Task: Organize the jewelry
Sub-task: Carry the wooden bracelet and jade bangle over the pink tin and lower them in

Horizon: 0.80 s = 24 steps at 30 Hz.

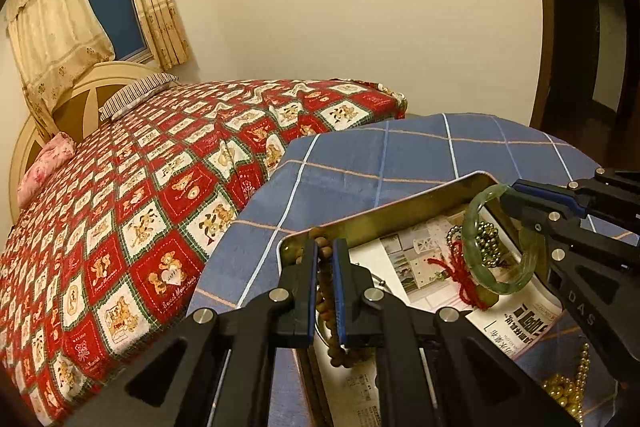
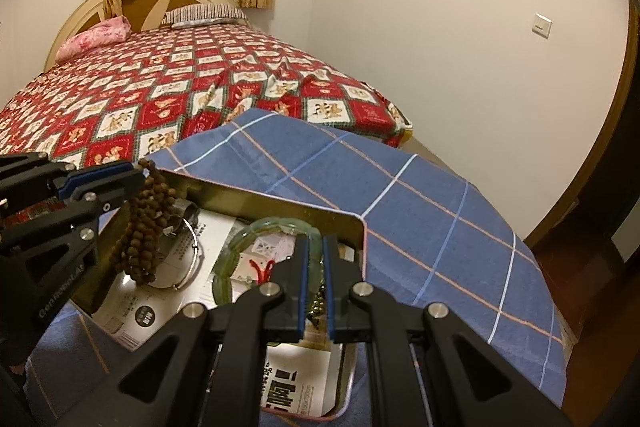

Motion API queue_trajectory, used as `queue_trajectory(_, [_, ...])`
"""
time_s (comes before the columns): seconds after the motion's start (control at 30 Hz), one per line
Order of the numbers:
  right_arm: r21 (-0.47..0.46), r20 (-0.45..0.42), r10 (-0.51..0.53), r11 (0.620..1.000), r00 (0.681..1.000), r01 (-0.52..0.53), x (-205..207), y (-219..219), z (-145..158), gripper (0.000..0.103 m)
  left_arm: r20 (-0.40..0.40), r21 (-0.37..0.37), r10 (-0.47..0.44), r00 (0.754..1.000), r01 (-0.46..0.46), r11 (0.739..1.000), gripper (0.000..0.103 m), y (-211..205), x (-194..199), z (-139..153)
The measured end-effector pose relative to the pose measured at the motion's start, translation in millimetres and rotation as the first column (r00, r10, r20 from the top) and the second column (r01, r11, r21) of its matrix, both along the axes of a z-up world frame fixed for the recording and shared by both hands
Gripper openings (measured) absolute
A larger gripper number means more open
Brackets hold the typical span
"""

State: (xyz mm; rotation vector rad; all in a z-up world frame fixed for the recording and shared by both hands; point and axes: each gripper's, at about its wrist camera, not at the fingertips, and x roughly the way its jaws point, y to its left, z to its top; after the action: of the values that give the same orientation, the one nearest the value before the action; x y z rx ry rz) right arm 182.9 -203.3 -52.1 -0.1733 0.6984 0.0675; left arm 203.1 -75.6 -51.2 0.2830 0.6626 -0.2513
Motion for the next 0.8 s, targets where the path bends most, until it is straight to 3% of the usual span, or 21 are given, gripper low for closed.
queue_trajectory(0.8, [-0.015, -0.029, 0.012, 1.0, 1.0, -0.012, 2.1, 2.9, -7.9, 0.009, -0.021, 0.02, 0.004, 1.0, -0.004, 1.0, 0.007, 2.7, 4.5, -10.9])
